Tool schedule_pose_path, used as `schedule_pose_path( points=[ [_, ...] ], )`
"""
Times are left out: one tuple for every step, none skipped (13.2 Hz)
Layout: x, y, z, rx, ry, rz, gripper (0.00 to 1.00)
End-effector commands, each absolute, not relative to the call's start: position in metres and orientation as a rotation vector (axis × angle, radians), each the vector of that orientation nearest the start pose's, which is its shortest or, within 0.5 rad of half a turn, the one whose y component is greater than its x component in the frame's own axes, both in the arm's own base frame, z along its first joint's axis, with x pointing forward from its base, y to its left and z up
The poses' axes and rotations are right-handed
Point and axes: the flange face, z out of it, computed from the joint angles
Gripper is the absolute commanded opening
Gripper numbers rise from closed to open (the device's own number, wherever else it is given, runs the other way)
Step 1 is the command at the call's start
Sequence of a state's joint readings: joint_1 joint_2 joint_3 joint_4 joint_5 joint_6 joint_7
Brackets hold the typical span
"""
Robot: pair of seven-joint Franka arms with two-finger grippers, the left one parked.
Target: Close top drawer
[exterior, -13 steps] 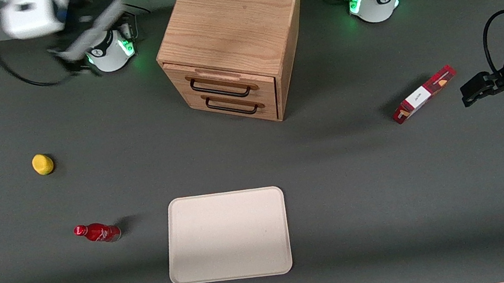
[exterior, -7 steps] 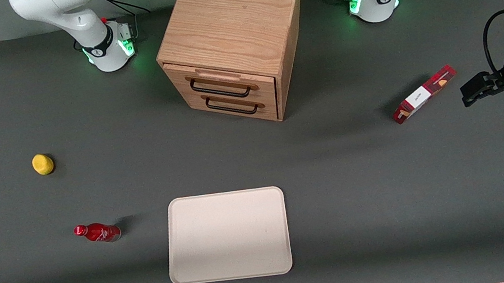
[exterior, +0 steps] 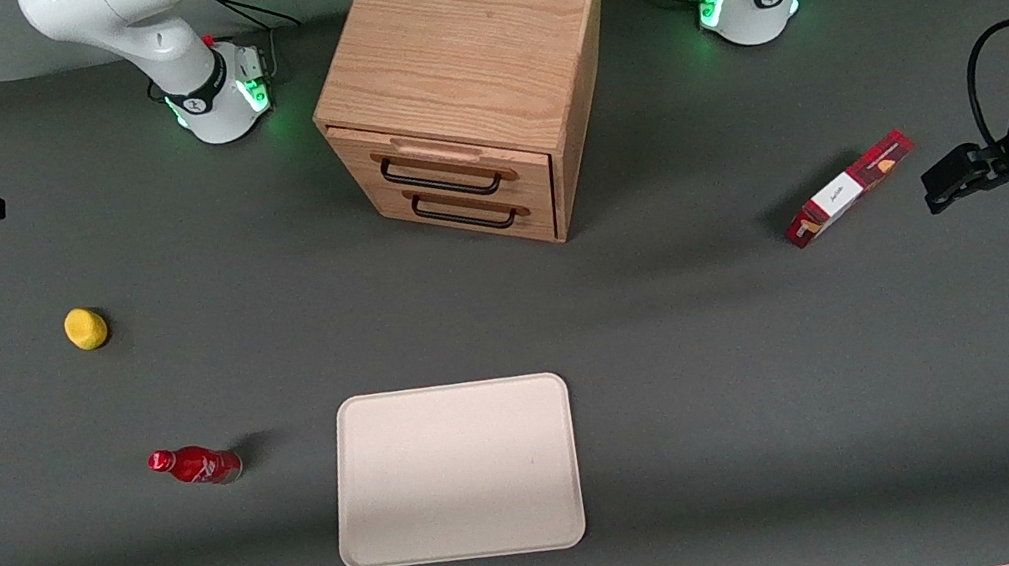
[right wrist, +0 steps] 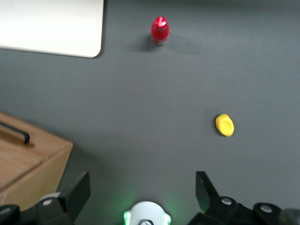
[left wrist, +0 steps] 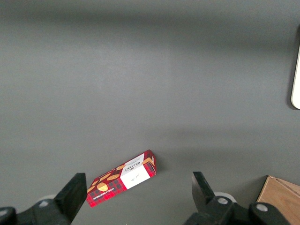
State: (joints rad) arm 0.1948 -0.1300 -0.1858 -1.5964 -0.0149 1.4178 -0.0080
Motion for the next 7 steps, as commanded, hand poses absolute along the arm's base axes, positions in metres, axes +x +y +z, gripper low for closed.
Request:
schedule_pose_path(
  points=[
    [0.484, -0.008, 0.647, -3.097, 0.09, 0.013, 1.0],
    [0.484, -0.006, 0.649, -3.106, 0.137, 0.006, 1.0],
    [0.489, -0.002, 0.653, -3.128, 0.131, -0.011, 1.0],
    [0.502, -0.002, 0.664, -3.145, 0.146, -0.045, 1.0],
    [0.512, -0.008, 0.671, -3.151, 0.17, -0.051, 1.0],
    [0.519, -0.009, 0.677, -3.162, 0.179, -0.053, 1.0],
    [0.521, -0.009, 0.675, -3.171, 0.18, -0.038, 1.0]
  ],
)
